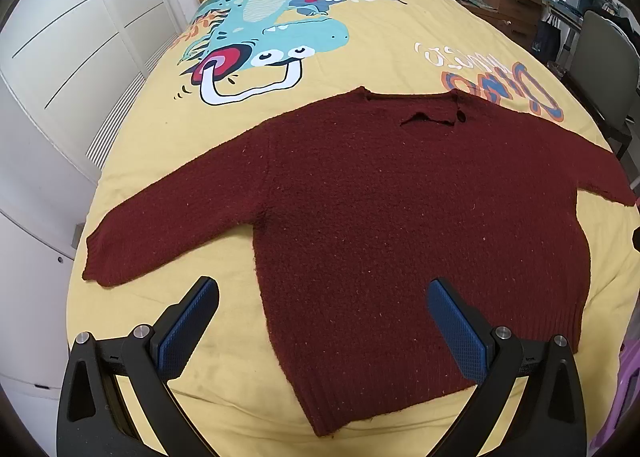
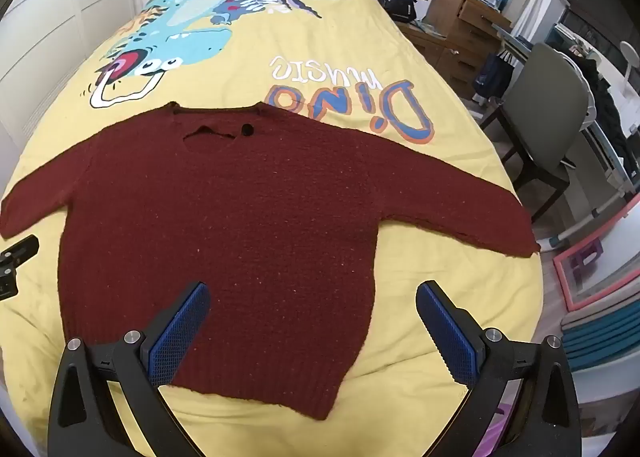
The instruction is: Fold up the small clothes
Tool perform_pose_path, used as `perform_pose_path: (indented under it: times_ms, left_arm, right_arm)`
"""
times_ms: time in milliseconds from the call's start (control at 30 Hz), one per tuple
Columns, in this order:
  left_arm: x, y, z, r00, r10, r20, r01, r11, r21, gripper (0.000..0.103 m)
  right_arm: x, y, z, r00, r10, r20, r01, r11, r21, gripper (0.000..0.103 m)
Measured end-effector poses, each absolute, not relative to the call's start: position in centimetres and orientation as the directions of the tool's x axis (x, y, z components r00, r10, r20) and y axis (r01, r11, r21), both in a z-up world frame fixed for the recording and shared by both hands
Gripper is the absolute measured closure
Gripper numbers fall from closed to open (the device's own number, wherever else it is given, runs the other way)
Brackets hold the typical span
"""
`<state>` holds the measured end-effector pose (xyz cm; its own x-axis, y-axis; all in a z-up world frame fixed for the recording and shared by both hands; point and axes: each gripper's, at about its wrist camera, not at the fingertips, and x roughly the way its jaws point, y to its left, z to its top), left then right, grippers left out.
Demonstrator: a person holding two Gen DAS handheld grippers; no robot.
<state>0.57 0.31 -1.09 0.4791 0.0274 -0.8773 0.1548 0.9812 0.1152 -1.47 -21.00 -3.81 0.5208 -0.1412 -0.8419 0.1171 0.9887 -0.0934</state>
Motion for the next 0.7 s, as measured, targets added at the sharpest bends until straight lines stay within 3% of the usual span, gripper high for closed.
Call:
perform_pose_path:
  times_ms: [700]
  left_arm:
    - [0.32, 0.05, -1.07, 0.473, 0.02, -0.881, 0.173, 0.978, 0.115, 0.001]
  right_arm:
    - [-1.46, -20.78, -3.81, 0.52, -0.137, -0.843, 0.112, 0.99, -0.091, 0.0]
